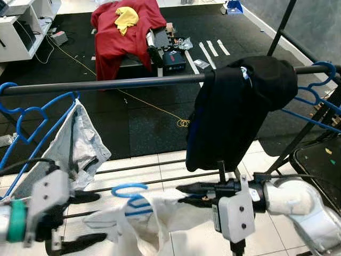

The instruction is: Hang hanger

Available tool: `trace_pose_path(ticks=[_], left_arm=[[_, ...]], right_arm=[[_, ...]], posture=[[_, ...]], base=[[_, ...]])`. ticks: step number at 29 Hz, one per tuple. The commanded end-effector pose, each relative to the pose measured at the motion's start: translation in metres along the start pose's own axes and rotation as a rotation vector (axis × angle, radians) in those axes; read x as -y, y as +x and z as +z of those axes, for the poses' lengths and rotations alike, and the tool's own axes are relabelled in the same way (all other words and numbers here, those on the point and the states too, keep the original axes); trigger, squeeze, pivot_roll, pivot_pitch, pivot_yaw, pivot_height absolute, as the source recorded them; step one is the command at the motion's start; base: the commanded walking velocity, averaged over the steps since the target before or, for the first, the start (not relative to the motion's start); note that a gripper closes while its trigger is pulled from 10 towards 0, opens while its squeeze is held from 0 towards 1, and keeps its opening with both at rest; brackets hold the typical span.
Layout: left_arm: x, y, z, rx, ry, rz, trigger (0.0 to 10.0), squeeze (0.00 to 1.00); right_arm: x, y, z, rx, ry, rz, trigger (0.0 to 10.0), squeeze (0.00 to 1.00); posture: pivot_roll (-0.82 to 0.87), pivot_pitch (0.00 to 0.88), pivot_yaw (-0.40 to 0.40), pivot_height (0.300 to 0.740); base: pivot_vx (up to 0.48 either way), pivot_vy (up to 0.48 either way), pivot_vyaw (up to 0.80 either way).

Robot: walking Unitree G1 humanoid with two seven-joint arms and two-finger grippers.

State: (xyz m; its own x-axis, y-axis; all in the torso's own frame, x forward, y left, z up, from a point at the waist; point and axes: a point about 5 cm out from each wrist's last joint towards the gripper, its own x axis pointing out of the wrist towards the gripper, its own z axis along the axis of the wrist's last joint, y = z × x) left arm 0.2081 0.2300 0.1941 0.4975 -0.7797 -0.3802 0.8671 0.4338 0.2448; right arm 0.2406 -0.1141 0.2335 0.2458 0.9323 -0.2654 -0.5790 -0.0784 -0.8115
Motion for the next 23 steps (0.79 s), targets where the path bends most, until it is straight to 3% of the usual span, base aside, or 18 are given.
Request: trace_pose_path(ticks=[1, 6, 7, 9, 10, 11, 12, 23], left_arm=[[0.006, 0.01, 0.0, 0.014, -0.004, 0.024, 9.3, 0.0], [0.007, 0.013, -0.001, 0.028, -0.009, 0.04, 9.1, 0.0], [0.009, 0.017, -0.001, 0.041, -0.014, 0.053, 6.5, 0.0], [0.01, 0.019, -0.002, 0.048, -0.016, 0.058, 6.5, 0.0], [0.011, 0.022, -0.003, 0.054, -0.018, 0.06, 3.6, 0.0], [0.011, 0.022, -0.003, 0.054, -0.018, 0.06, 3.6, 0.0], [0.012, 0.024, -0.004, 0.059, -0.018, 0.055, 0.0, 0.0], [0.017, 0.03, -0.007, 0.068, -0.027, 0.015, 0.0, 0.0]], right_arm=[[0.005, 0.0, 0.005, 0.029, -0.015, -0.027, 10.0, 0.0], [0.006, 0.0, 0.006, 0.036, -0.016, -0.028, 10.0, 0.0], [0.007, 0.0, 0.008, 0.043, -0.017, -0.028, 10.0, 0.0], [0.008, 0.0, 0.009, 0.052, -0.018, -0.026, 10.0, 0.0], [0.009, 0.001, 0.01, 0.06, -0.019, -0.023, 10.0, 0.0], [0.009, 0.001, 0.01, 0.06, -0.019, -0.023, 10.0, 0.0], [0.01, 0.001, 0.011, 0.067, -0.02, -0.022, 10.0, 0.0], [0.015, 0.002, 0.013, 0.075, -0.035, -0.031, 10.0, 0.0]], posture=[[-0.13, 0.174, 0.084, 0.74], [-0.14, 0.175, 0.08, 0.74], [-0.13, 0.174, 0.077, 0.74], [-0.13, 0.175, 0.072, 0.74], [-0.13, 0.175, 0.068, 0.74], [-0.13, 0.175, 0.068, 0.74], [-0.13, 0.176, 0.068, 0.74], [-0.14, 0.177, 0.077, 0.74]], base=[[0.0, 0.0, 0.0], [0.0, 0.0, 0.0], [0.0, 0.0, 0.0], [0.0, 0.0, 0.0], [0.0, 0.0, 0.0], [0.0, 0.0, 0.0], [0.0, 0.0, 0.0], [0.0, 0.0, 0.0]])
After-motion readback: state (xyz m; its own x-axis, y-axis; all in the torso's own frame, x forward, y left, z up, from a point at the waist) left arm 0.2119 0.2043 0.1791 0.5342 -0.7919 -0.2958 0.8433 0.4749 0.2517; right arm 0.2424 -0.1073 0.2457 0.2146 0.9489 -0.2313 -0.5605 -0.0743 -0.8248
